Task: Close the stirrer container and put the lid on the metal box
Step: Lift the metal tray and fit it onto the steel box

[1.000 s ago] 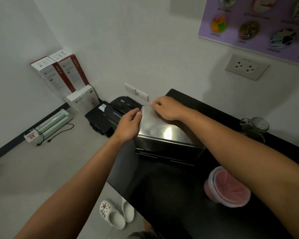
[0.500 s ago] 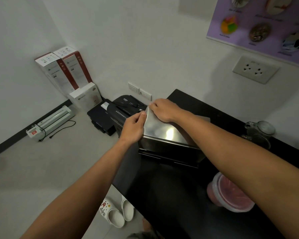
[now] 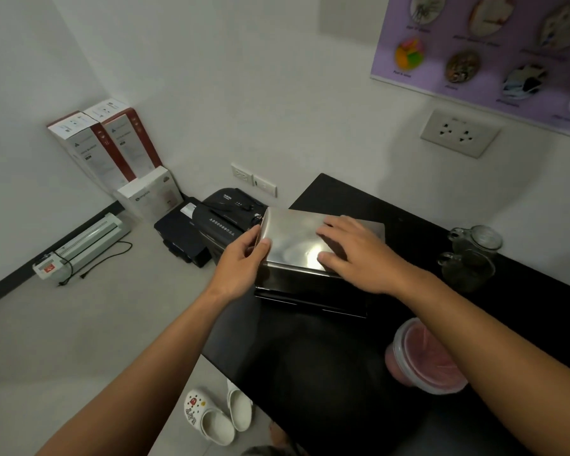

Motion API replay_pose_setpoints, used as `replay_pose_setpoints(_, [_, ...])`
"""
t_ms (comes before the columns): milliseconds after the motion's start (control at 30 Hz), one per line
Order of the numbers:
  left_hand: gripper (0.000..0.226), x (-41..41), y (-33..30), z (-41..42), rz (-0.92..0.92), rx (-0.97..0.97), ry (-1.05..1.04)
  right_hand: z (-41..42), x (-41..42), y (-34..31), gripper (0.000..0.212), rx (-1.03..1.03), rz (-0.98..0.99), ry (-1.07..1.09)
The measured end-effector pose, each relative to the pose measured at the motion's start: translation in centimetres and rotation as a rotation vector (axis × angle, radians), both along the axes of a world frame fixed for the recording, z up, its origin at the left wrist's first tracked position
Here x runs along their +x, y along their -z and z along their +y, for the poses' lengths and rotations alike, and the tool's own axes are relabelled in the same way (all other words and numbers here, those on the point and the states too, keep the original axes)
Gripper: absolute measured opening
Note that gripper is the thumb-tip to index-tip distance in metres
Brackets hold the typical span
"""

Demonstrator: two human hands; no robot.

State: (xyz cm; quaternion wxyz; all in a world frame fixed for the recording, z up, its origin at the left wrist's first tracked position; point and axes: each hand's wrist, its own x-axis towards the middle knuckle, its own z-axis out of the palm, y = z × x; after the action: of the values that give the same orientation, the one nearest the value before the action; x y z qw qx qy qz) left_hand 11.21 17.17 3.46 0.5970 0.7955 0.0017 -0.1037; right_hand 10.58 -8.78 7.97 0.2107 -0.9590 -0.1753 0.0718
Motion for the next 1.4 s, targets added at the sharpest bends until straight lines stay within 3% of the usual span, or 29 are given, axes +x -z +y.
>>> replay_pose_setpoints(100, [0.049,-0.7,0.5,0.5,0.001,0.005,0.025,-2.3,-2.3,0.0,0.053,0.069,-0.009,0.134])
replay_pose_setpoints(267, [0.045,-1.5,1.0,0.5,0.032,-0.009,0.007,-5.1,-4.4,1.6,0.076,0.208,0.104,0.387])
replay_pose_setpoints(367, [0.027,-1.7,1.2,0.3,0.083,-0.02,0.039,-5.9,-4.8,2.6,0.092,0.35,0.196,0.526])
replay_pose_setpoints(533, [0.02,-1.2,0.8,-0.5,0.094,0.034,0.02,-6.2,-4.0,3.2,0.112,0.441,0.368,0.631])
replay_pose_setpoints(600, [0.024,-0.9,0.6,-0.6,0.086,0.06,0.017,-6.1,-3.9,3.1,0.1,0.495,0.421,0.615])
replay_pose_setpoints(733, [0.045,0.0,0.2,-0.7,0.045,0.119,0.059,-6.0,-3.9,2.9,0.038,0.646,0.43,0.583])
replay_pose_setpoints(800, [0.045,0.7,-0.1,-0.6,0.026,0.127,0.1,-5.8,-3.7,2.9,0.023,0.688,0.413,0.59])
replay_pose_setpoints(1167, [0.037,10.6,-0.7,-4.2,-0.009,0.066,0.128,-6.7,1.4,3.4,0.033,0.878,0.364,0.779])
replay_pose_setpoints(1400, [0.031,17.1,-0.2,-7.7,0.069,-0.135,0.066,-8.6,6.8,4.5,0.025,0.983,0.311,0.866])
